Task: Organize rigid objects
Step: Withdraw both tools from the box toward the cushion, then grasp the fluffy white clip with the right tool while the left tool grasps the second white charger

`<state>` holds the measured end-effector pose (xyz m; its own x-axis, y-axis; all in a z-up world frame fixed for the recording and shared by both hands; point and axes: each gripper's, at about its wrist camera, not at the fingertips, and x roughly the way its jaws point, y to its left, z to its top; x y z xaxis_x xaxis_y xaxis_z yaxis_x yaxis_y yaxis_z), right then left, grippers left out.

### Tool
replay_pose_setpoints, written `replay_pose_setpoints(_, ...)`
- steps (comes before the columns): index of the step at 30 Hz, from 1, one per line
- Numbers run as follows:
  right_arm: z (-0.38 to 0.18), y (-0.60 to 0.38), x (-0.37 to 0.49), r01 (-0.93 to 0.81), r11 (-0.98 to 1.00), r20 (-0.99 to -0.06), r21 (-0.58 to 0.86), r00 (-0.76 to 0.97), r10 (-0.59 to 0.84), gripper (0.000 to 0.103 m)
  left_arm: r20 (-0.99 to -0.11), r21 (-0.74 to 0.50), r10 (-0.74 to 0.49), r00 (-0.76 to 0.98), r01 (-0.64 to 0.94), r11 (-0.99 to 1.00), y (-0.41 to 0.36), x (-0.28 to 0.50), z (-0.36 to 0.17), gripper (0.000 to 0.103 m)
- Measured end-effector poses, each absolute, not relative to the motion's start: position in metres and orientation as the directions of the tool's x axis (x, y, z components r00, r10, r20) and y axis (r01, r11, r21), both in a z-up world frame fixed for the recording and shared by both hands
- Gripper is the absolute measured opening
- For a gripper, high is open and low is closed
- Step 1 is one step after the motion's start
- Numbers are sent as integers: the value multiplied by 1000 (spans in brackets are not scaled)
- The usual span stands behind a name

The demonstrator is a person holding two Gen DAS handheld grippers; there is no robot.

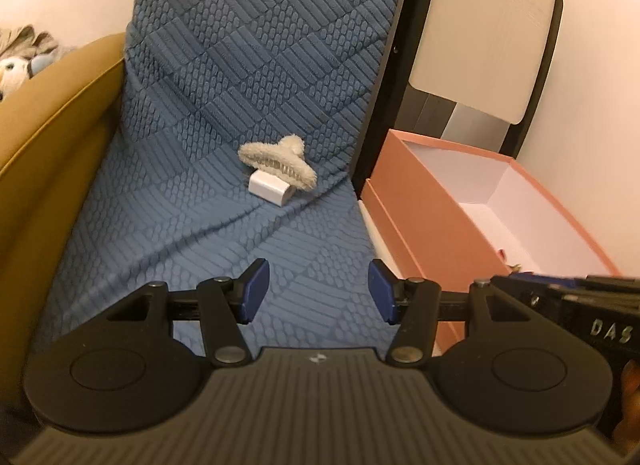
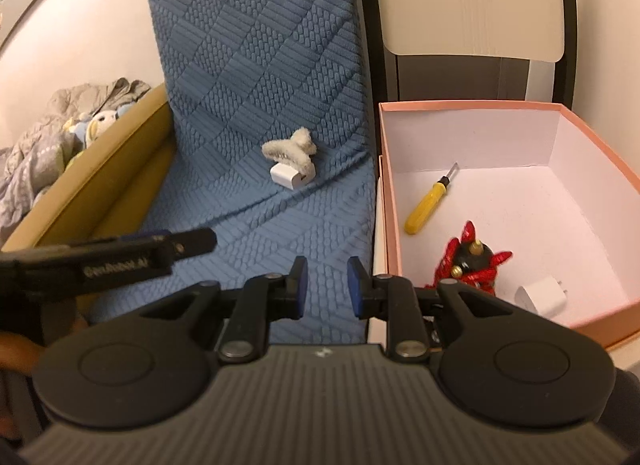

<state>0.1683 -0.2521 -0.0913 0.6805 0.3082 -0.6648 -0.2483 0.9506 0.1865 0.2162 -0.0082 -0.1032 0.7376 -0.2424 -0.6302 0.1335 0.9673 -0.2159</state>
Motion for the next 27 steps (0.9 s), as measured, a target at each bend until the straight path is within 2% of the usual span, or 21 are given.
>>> replay_pose_setpoints(13, -96, -230, 233, -273, 942, -606, 196, 721, 336, 26, -647, -243, -236, 725, 97, 965, 24, 286, -138, 65)
replay_pose_setpoints(20, -101, -214, 280, -275, 943, -610, 186, 720, 330, 27, -672, -237, -225, 705, 83, 968, 42, 319, -164, 66)
replay_pose_setpoints(22, -104, -210, 292, -276, 943, -608, 187, 721, 332, 38, -679, -248, -231, 697, 79, 966, 43, 329, -169, 66)
replay_pose_setpoints(24, -106, -205, 305, -275, 942, -604, 190, 724, 334, 57, -686, -250, -234, 689, 79, 965, 42, 341, -175, 66)
replay_pose_setpoints(27, -113, -199, 324, -285, 934, -608, 216, 709, 358, 62, -694, -262, -247, 676, 82, 961, 40, 358, -182, 66)
